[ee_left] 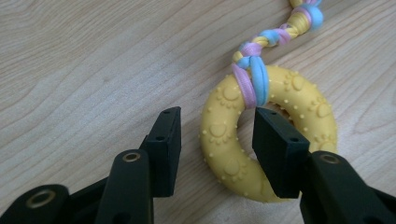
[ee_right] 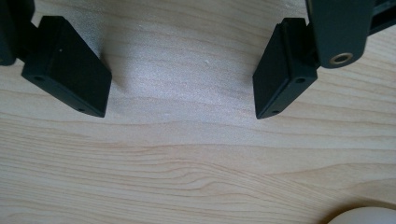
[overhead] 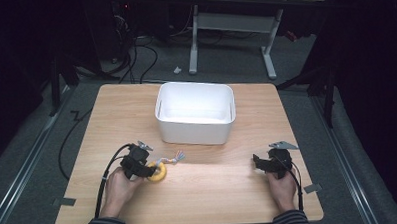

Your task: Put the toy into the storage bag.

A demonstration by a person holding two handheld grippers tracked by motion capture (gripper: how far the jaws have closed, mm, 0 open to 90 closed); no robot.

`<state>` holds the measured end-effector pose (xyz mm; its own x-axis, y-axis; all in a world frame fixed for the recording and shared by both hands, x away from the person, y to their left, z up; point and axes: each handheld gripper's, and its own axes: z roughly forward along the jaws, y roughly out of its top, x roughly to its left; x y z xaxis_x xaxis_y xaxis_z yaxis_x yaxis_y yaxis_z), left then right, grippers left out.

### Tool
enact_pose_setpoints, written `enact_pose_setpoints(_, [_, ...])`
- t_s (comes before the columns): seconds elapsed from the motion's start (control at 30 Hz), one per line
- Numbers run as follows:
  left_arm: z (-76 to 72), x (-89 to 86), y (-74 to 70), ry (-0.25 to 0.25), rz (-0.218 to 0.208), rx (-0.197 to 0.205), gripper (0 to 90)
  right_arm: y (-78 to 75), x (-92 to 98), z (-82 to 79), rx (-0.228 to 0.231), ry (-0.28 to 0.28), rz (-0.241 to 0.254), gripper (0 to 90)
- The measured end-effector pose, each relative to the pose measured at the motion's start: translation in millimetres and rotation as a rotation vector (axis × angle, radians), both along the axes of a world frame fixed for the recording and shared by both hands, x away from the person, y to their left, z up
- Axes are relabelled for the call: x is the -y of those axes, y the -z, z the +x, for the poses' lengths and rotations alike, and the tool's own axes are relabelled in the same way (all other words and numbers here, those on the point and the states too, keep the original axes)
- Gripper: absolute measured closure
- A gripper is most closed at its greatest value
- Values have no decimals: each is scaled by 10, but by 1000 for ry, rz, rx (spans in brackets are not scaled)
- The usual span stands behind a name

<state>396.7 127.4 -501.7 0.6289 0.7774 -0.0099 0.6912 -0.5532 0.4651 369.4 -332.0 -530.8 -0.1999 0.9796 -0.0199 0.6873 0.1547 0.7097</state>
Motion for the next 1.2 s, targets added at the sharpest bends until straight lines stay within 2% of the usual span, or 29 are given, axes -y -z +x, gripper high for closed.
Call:
enact_pose_setpoints(0.27, [6, 25, 20, 8, -3, -14, 572, 1, -1, 0, 1, 1, 0, 198])
enact_pose_setpoints(0.4, [-3, 40, 17, 17, 0, -10, 631, 0, 0, 0, 0, 0, 0, 198])
enact_pose_setpoints(0.8, [0, 40, 11, 33, 4, -7, 655, 0, 0, 0, 0, -1, 0, 199])
enact_pose_setpoints(1.0, [-16, 24, -9, 39, 6, 7, 664, 0, 0, 0, 1, -1, 0, 199])
enact_pose_setpoints(1.2, [-44, -9, -60, 38, -9, 19, 667, 0, 0, 0, 1, -4, -1, 199])
